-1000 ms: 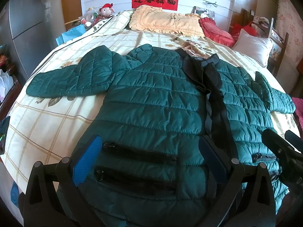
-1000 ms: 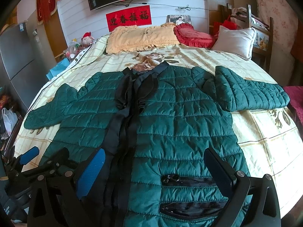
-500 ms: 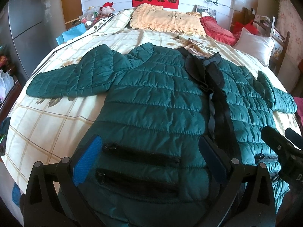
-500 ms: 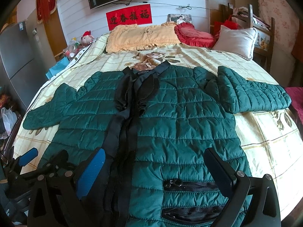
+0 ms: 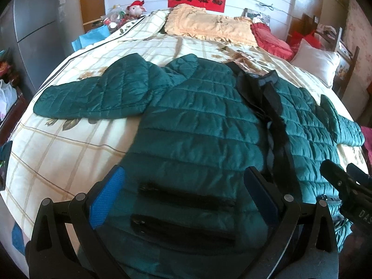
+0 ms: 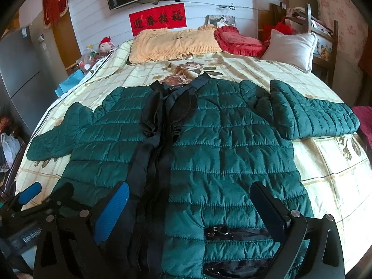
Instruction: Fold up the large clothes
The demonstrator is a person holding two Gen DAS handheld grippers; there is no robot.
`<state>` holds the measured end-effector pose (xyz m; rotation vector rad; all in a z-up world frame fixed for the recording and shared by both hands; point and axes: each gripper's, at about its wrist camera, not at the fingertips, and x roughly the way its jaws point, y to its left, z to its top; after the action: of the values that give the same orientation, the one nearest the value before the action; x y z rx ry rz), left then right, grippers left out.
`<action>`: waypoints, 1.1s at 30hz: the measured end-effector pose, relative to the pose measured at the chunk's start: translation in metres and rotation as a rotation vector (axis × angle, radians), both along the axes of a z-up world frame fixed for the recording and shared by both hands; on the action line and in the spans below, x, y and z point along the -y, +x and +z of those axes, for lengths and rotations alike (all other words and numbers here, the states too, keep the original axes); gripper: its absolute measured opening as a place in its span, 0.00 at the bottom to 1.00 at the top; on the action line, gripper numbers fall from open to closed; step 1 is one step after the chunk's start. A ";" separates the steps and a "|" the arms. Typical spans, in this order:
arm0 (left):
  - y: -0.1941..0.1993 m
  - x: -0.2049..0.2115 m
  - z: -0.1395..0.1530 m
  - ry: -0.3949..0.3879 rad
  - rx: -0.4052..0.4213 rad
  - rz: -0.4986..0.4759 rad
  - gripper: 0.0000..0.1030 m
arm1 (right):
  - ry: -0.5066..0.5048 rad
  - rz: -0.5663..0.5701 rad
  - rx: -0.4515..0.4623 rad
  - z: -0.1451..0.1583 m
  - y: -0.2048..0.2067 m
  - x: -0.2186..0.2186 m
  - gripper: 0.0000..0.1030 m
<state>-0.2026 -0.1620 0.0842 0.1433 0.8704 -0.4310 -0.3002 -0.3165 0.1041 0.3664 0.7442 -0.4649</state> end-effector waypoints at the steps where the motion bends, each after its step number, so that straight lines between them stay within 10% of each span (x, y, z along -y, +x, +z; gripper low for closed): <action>1: 0.003 -0.004 0.000 0.000 -0.002 0.006 0.99 | 0.003 0.000 0.001 -0.001 0.001 0.000 1.00; 33: 0.219 -0.212 -0.036 0.040 -0.039 0.512 0.99 | -0.012 0.053 -0.065 -0.016 0.045 -0.015 1.00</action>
<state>0.0160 0.0503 0.0482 -0.0532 0.9176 0.0627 -0.2549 -0.3018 0.0884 0.3208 0.8116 -0.4330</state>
